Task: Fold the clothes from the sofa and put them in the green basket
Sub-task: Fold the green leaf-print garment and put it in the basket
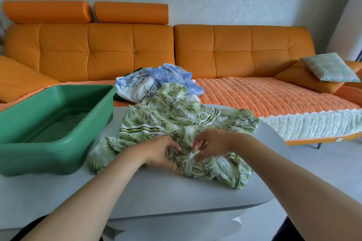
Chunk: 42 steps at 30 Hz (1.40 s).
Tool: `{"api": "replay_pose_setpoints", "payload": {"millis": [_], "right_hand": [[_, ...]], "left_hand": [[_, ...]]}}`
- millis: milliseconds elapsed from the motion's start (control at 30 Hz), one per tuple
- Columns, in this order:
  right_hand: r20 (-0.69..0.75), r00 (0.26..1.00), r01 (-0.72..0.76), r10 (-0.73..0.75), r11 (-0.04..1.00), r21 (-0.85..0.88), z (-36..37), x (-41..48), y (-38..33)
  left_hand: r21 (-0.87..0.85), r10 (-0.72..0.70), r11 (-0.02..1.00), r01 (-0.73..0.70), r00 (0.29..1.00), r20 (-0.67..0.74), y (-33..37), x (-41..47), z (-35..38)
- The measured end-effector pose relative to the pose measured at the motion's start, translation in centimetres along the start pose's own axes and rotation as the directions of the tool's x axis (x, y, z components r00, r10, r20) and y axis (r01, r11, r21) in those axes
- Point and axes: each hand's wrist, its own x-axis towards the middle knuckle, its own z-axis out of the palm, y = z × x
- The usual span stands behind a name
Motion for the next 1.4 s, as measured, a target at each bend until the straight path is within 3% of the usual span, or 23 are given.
{"api": "replay_pose_setpoints", "payload": {"millis": [33,133,267,433,533,633,700,733,800,833,867,933,1000,1100,1233,1400], "right_hand": [[0.044,0.999,-0.008,0.007,1.0,0.017,0.0,-0.1,0.1],[0.124,0.992,-0.042,0.035,0.998,0.05,-0.6,0.1,0.2],[0.244,0.958,-0.111,0.15,0.98,-0.166,-0.6,0.5,-0.4],[0.015,0.996,-0.087,0.088,0.995,-0.055,-1.7,1.5,0.1],[-0.137,0.987,-0.081,0.088,0.995,0.061,-1.9,2.1,0.2],[-0.221,0.968,-0.093,0.121,0.987,0.134,-1.4,2.9,0.2],[-0.196,0.973,-0.094,0.12,0.986,0.141,-1.0,3.5,0.4],[-0.163,0.979,-0.101,0.119,0.988,0.114,-0.9,3.8,0.6],[-0.089,0.988,-0.124,0.126,0.992,0.028,-0.6,4.2,0.9],[-0.052,0.989,-0.136,0.135,0.991,-0.004,-0.4,4.2,1.0],[-0.013,0.988,-0.156,0.156,0.988,-0.016,-0.3,4.2,1.1],[0.036,0.981,-0.192,0.192,0.981,-0.003,-0.1,4.2,1.2],[0.03,0.983,-0.181,0.181,0.983,-0.005,0.1,4.1,1.4],[0.045,0.986,-0.156,0.159,0.986,-0.051,0.0,3.7,1.4],[0.024,0.992,-0.119,0.125,0.978,-0.171,0.2,3.0,1.1],[0.034,0.997,-0.062,0.074,0.957,-0.285,1.3,1.7,0.7]], "left_hand": [[0.012,0.019,1.0,-0.019,1.0,-0.001,0.1,0.0,0.2],[0.006,0.089,0.996,-0.09,0.98,-0.18,0.4,0.7,1.0],[-0.036,0.1,0.993,-0.111,0.967,-0.233,0.9,1.0,0.6],[-0.227,-0.067,0.974,0.012,0.969,-0.236,0.2,0.7,-3.3],[0.039,-0.178,0.974,0.221,0.866,-0.466,-1.9,0.1,-4.9],[0.253,-0.239,0.846,0.47,0.757,-0.608,-2.9,-0.3,-3.7],[0.271,-0.14,0.863,0.426,0.717,-0.683,-2.7,0.2,-2.6],[0.213,-0.069,0.927,0.307,0.701,-0.71,-2.0,0.3,-2.6],[0.052,0.051,0.998,-0.022,0.753,-0.657,0.0,0.2,-2.9],[-0.044,0.092,0.989,-0.141,0.819,-0.567,1.2,0.1,-2.9],[-0.104,0.109,0.979,-0.174,0.885,-0.452,2.3,-0.1,-2.6],[-0.043,0.061,0.997,-0.07,0.982,-0.18,3.5,-0.2,-1.4],[0.176,-0.064,0.982,0.063,0.998,0.004,3.8,-0.2,0.2],[0.288,-0.15,0.941,0.176,0.983,-0.108,4.6,0.5,1.9],[0.14,-0.087,0.982,0.13,0.957,-0.276,5.1,1.4,2.0],[-0.005,-0.117,0.993,0.121,0.951,-0.286,5.0,0.3,-0.6]]}}
